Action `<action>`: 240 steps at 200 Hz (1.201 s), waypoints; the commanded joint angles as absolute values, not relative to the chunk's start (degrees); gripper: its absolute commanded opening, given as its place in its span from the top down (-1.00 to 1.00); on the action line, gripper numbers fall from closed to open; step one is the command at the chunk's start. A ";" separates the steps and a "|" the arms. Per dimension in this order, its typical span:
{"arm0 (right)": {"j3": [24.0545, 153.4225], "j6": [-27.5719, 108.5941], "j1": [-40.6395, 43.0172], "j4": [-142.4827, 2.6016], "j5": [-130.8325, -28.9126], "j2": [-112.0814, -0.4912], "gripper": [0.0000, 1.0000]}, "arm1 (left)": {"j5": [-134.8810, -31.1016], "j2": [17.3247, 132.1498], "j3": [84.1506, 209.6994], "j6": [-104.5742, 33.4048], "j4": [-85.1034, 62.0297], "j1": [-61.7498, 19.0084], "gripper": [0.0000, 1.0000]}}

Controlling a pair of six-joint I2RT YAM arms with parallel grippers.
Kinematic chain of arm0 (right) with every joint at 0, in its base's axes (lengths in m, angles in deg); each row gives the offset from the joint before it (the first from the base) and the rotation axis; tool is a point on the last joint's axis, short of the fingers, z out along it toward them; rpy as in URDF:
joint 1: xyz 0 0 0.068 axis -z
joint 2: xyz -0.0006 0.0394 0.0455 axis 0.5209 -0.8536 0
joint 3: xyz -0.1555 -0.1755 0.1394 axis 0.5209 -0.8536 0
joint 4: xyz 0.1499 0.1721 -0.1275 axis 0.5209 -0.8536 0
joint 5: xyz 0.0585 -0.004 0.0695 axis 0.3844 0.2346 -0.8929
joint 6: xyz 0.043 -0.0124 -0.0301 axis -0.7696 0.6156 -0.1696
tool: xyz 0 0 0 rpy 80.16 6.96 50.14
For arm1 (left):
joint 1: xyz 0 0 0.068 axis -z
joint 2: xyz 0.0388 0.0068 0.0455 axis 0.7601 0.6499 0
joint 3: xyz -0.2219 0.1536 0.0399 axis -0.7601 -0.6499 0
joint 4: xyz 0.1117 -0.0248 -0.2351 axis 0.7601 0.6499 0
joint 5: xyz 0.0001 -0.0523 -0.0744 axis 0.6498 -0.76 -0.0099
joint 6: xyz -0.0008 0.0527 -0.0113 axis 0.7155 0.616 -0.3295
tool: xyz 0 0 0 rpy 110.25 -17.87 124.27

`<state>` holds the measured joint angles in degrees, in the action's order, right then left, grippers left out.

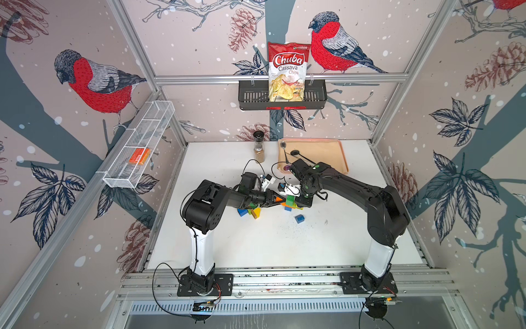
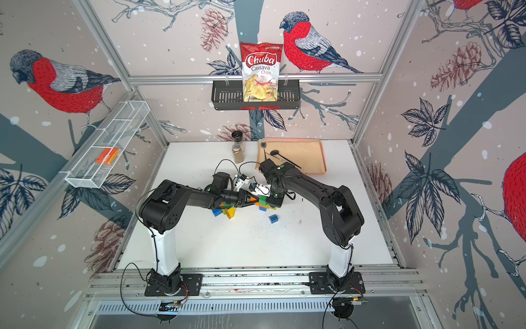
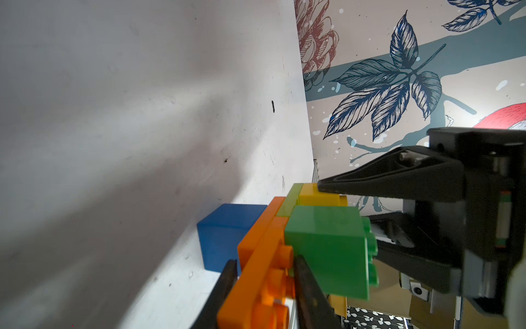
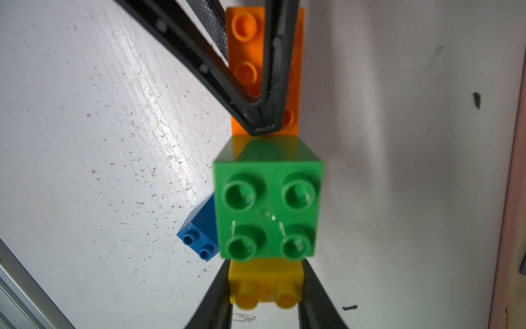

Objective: Assemble a fork with lego
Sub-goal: Assemble the lego brick with the lego brick.

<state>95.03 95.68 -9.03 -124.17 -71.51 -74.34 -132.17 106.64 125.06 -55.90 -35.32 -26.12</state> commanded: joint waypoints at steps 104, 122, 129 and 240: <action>96.15 93.41 -9.70 -123.40 -69.06 -74.99 0.19 | -125.04 103.28 126.85 -55.13 -24.88 -25.65 0.12; 96.13 93.06 -9.87 -123.03 -69.11 -74.72 0.12 | -124.84 103.03 126.91 -55.11 -24.82 -25.65 0.07; 96.10 92.74 -9.90 -122.82 -68.94 -74.58 0.09 | -124.86 102.93 126.99 -55.10 -24.84 -25.63 0.05; 94.20 90.17 -9.91 -121.68 -70.75 -71.45 -0.11 | -123.47 100.13 127.87 -54.19 -22.59 -25.54 -0.13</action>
